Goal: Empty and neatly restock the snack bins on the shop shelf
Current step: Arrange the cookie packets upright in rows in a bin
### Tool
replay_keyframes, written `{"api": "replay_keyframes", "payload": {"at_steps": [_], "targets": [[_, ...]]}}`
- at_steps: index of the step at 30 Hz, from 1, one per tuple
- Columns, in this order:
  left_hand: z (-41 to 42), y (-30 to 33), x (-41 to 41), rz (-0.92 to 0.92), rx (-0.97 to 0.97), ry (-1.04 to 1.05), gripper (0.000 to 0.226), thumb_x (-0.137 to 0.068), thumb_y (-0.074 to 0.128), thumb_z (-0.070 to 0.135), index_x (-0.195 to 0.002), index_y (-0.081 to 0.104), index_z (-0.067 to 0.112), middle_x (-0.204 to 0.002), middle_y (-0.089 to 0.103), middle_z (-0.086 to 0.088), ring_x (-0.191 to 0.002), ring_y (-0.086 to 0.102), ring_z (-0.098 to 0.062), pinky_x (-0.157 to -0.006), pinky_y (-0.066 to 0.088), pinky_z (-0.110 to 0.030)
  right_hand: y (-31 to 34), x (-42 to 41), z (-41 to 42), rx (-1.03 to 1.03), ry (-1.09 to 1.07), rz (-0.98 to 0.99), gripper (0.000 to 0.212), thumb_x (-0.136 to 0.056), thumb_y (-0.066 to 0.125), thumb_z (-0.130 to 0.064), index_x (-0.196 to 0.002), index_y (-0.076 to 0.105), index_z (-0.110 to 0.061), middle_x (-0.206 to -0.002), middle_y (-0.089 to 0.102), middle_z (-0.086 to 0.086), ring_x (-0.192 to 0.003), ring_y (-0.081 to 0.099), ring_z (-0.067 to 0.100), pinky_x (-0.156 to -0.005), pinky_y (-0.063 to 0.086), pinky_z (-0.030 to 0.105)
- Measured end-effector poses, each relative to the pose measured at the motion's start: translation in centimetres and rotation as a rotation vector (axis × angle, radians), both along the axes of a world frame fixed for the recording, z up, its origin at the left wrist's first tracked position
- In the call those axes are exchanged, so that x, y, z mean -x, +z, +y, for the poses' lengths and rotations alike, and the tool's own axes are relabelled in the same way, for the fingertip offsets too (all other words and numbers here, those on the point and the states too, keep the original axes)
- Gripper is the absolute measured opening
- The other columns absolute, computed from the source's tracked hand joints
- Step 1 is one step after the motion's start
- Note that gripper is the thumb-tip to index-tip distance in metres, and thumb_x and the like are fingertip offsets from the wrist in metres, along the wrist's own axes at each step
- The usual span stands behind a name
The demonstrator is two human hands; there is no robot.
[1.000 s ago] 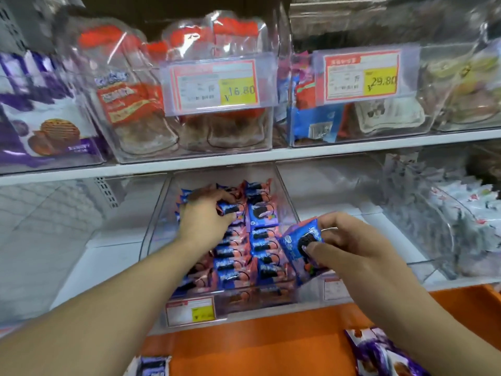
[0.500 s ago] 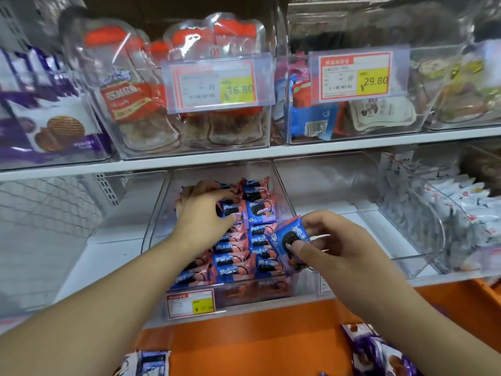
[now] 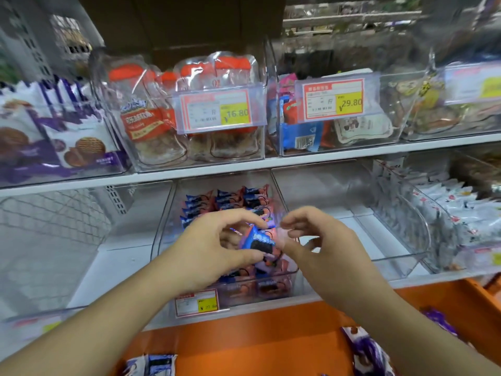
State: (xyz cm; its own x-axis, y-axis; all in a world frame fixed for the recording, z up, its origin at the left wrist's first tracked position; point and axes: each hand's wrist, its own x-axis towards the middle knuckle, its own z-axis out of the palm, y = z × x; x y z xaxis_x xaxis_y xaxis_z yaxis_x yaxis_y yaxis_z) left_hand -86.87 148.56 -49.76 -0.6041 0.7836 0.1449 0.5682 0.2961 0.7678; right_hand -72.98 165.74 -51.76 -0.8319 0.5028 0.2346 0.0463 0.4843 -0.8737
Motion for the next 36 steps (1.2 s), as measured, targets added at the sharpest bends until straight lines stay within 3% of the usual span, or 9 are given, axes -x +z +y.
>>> {"api": "replay_keyframes", "payload": {"at_steps": [3, 5, 8, 12, 14, 17, 21, 26, 36], "targets": [[0.3, -1.2, 1.8, 0.116, 0.004, 0.208, 0.034, -0.074, 0.093, 0.029, -0.098, 0.070, 0.039, -0.085, 0.064, 0.019, -0.070, 0.064, -0.011, -0.071, 0.054, -0.030, 0.3, -0.6, 1.4, -0.361, -0.011, -0.142, 0.040, -0.099, 0.069, -0.039, -0.133, 0.053, -0.051, -0.120, 0.045, -0.051, -0.116, 0.044, -0.013, -0.098, 0.037, 0.015], [0.7, -2.0, 3.3, 0.188, 0.036, 0.320, 0.032, -0.074, 0.093, 0.030, -0.092, 0.067, 0.038, -0.079, 0.068, 0.017, -0.069, 0.064, -0.007, -0.069, 0.054, -0.029, -0.8, -0.6, 2.1, -0.478, 0.023, -0.244, 0.063, -0.100, 0.066, -0.039, -0.154, 0.034, -0.049, -0.150, 0.030, -0.041, -0.144, 0.027, -0.004, -0.115, 0.020, 0.016], [1.5, -3.5, 5.6, 0.267, 0.087, 0.429, 0.028, -0.076, 0.092, 0.033, -0.089, 0.068, 0.036, -0.074, 0.070, 0.012, -0.068, 0.064, -0.007, -0.065, 0.052, -0.031, -3.0, -0.3, 2.9, -0.473, 0.037, -0.370, 0.075, -0.102, 0.062, -0.041, -0.162, 0.017, -0.045, -0.168, 0.015, -0.028, -0.155, 0.015, 0.006, -0.123, 0.018, 0.024], [2.5, -5.2, 7.6, 0.305, 0.091, 0.499, 0.026, -0.078, 0.090, 0.037, -0.096, 0.072, 0.033, -0.068, 0.068, 0.009, -0.061, 0.063, -0.011, -0.052, 0.043, -0.024, -3.9, -0.3, 3.8, -0.403, 0.028, -0.311, 0.080, -0.100, 0.067, -0.039, -0.161, 0.017, -0.050, -0.165, 0.020, -0.031, -0.154, 0.022, 0.004, -0.120, 0.030, 0.025], [2.9, -5.9, 8.1, 0.341, 0.106, 0.502, 0.026, -0.078, 0.089, 0.038, -0.097, 0.072, 0.032, -0.070, 0.066, 0.013, -0.060, 0.058, -0.009, -0.060, 0.043, -0.025, -4.1, -0.1, 4.0, -0.410, 0.050, -0.280, 0.084, -0.099, 0.069, -0.036, -0.159, 0.015, -0.058, -0.164, 0.023, -0.034, -0.152, 0.024, 0.002, -0.117, 0.033, 0.024], [3.2, -7.0, 8.8, 0.500, 0.149, 0.497, 0.031, -0.074, 0.091, 0.042, -0.097, 0.074, 0.033, -0.093, 0.067, 0.012, -0.086, 0.064, -0.019, -0.083, 0.045, -0.033, -4.5, 0.0, 4.1, -0.412, 0.060, -0.282, 0.080, -0.101, 0.067, -0.034, -0.155, 0.016, -0.066, -0.165, 0.021, -0.033, -0.152, 0.023, 0.004, -0.118, 0.036, 0.027], [3.2, -7.0, 9.4, 0.625, 0.279, 0.482, 0.031, -0.075, 0.090, 0.043, -0.101, 0.075, 0.034, -0.113, 0.065, 0.009, -0.111, 0.056, -0.023, -0.090, 0.039, -0.037, -4.8, 0.0, 4.2, -0.407, 0.060, -0.274, 0.078, -0.101, 0.066, -0.033, -0.155, 0.019, -0.064, -0.165, 0.021, -0.031, -0.152, 0.023, 0.004, -0.116, 0.041, 0.028], [2.9, -6.3, 9.3, 0.693, 0.393, 0.473, 0.032, -0.078, 0.085, 0.050, -0.104, 0.075, 0.035, -0.115, 0.065, 0.011, -0.116, 0.050, -0.023, -0.093, 0.043, -0.040, -5.2, 0.1, 4.1, -0.412, 0.049, -0.249, 0.078, -0.101, 0.067, -0.029, -0.156, 0.021, -0.061, -0.164, 0.027, -0.030, -0.151, 0.027, 0.003, -0.115, 0.039, 0.026], [2.1, -5.6, 6.9, 0.566, 0.384, 0.459, 0.043, -0.084, 0.079, 0.052, -0.123, 0.066, 0.039, -0.139, 0.054, 0.007, -0.130, 0.038, -0.027, -0.106, 0.033, -0.042, -5.3, 0.1, 3.9, -0.433, 0.043, -0.272, 0.079, -0.102, 0.066, -0.030, -0.158, 0.018, -0.059, -0.162, 0.032, -0.022, -0.148, 0.031, 0.006, -0.112, 0.043, 0.026]]}}
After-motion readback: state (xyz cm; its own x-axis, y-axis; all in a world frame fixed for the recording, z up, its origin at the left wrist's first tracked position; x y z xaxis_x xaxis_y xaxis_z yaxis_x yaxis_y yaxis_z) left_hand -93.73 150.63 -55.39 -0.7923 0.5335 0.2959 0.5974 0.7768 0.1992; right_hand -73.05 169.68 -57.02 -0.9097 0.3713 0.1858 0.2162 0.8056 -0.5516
